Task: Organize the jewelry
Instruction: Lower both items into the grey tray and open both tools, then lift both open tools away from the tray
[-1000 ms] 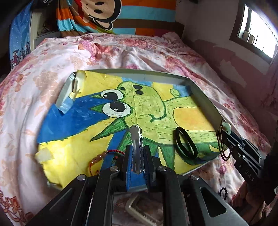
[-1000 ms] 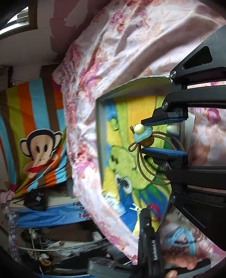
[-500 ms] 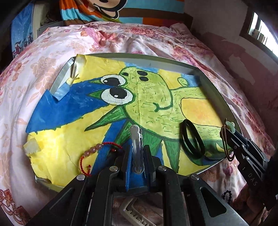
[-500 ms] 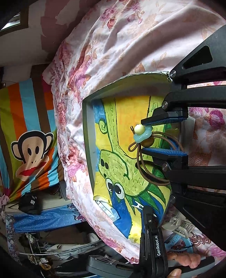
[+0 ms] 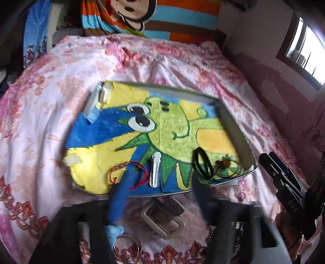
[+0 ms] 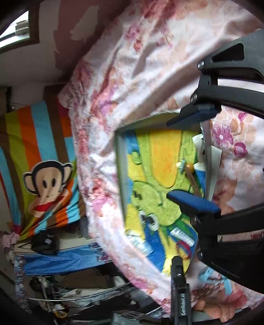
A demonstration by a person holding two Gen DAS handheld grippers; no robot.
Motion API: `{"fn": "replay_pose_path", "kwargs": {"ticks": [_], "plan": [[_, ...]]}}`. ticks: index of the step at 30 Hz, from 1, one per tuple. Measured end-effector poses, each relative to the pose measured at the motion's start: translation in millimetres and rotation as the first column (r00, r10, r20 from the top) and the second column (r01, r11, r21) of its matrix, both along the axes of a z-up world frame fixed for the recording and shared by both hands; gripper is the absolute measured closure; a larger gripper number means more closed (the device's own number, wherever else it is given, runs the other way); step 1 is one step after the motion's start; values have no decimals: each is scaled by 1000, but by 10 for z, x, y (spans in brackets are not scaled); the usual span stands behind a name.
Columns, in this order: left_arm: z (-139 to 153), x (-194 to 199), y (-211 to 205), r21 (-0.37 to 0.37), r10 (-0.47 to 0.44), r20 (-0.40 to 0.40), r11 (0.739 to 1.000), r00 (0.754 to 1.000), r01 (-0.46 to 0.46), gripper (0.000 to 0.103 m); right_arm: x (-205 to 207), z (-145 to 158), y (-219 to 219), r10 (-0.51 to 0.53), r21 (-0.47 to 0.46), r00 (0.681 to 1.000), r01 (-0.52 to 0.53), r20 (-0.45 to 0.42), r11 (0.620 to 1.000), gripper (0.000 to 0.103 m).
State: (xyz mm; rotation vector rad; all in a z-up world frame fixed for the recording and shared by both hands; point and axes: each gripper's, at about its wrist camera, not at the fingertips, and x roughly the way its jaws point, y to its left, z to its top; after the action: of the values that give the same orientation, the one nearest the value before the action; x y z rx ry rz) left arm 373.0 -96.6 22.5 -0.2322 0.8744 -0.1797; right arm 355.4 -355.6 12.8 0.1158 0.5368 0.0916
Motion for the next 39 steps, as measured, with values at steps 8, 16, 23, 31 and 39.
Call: {"fn": "replay_pose_path", "kwargs": {"ticks": [8, 16, 23, 31, 39], "plan": [[606, -678, 265, -35, 51, 190, 998, 980, -45, 6, -736, 601, 83, -1, 61, 988, -9, 152, 998, 13], [988, -1445, 471, -49, 91, 345, 996, 934, -79, 0, -1592, 976, 456, 51, -26, 955, -45, 291, 999, 2], [1009, -2134, 615, -4, 118, 436, 992, 892, -129, 0, -2249, 1076, 604, 72, -4, 927, -76, 367, 997, 2], [918, -2678, 733, 55, 115, 500, 985, 859, -165, 0, -2893, 869, 689, 86, -31, 911, -81, 404, 996, 1], [657, -2901, 748, 67, 78, 455, 990, 887, -121, 0, -3190, 674, 643, 73, -41, 924, -62, 376, 997, 1]]}}
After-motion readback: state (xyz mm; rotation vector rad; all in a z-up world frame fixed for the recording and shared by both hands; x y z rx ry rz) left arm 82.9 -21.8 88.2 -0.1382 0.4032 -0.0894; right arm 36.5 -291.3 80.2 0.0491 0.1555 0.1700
